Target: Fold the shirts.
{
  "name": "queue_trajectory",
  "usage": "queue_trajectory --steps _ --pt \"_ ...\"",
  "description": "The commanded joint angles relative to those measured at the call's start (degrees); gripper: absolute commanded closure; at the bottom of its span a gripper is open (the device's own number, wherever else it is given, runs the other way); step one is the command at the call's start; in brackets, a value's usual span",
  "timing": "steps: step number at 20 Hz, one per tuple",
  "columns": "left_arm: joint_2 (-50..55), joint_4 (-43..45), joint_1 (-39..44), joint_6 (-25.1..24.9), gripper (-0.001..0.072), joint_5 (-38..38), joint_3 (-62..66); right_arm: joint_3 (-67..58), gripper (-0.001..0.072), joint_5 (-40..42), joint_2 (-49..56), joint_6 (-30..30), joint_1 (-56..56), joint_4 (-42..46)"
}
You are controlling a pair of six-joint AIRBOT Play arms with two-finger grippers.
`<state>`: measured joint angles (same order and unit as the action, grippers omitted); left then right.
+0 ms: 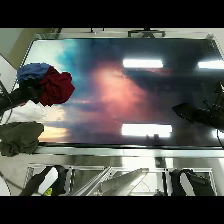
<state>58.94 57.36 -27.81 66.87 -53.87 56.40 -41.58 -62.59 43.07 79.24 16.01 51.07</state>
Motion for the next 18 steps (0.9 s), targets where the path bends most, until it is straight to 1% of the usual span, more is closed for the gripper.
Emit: queue_trajectory --steps 1,4,6,11,13,14,15,16,17,18 --pt "14.3 3.1 -5.7 -2.8 -0.0007 0.4 7.7 0.0 0.0194 5.7 5.6 0.0 0.0 0.8" --pt "25.4 3.1 -6.8 -2.8 -0.0007 1.1 14.5 0.0 0.0194 5.8 11.3 0.0 0.0 0.2" --pt "31.5 3.0 -5.9 -2.8 -0.0007 0.9 18.0 0.0 0.0194 6.5 14.0 0.0 0.0 0.1" --pt "42.1 3.0 -1.0 -2.7 -0.0006 0.4 23.7 0.0 0.0195 7.3 16.3 0.0 0.0 0.1" --pt "44.7 3.0 0.2 -1.4 -0.0003 -1.5 25.7 0.0 0.0195 7.3 16.3 0.0 0.0 0.1" --pt "45.6 2.9 0.7 -0.7 0.0042 -3.5 26.9 0.0 0.0195 7.3 16.3 0.0 0.0 0.2" --pt "46.1 2.9 0.9 -0.3 0.0147 -6.0 28.2 0.0 0.0195 7.3 16.3 0.0 0.0 0.1" --pt "46.2 2.9 1.4 -0.3 0.0274 -8.1 29.3 0.0 0.0195 7.3 16.3 0.0 0.0 0.2" --pt "46.1 2.7 1.5 -0.3 0.0476 -10.3 30.6 0.0 0.0196 7.3 16.3 0.0 0.0 0.1" --pt "46.1 2.6 1.6 -0.4 0.0712 -12.5 32.3 0.0 0.0196 7.3 16.3 0.0 0.0 0.1"
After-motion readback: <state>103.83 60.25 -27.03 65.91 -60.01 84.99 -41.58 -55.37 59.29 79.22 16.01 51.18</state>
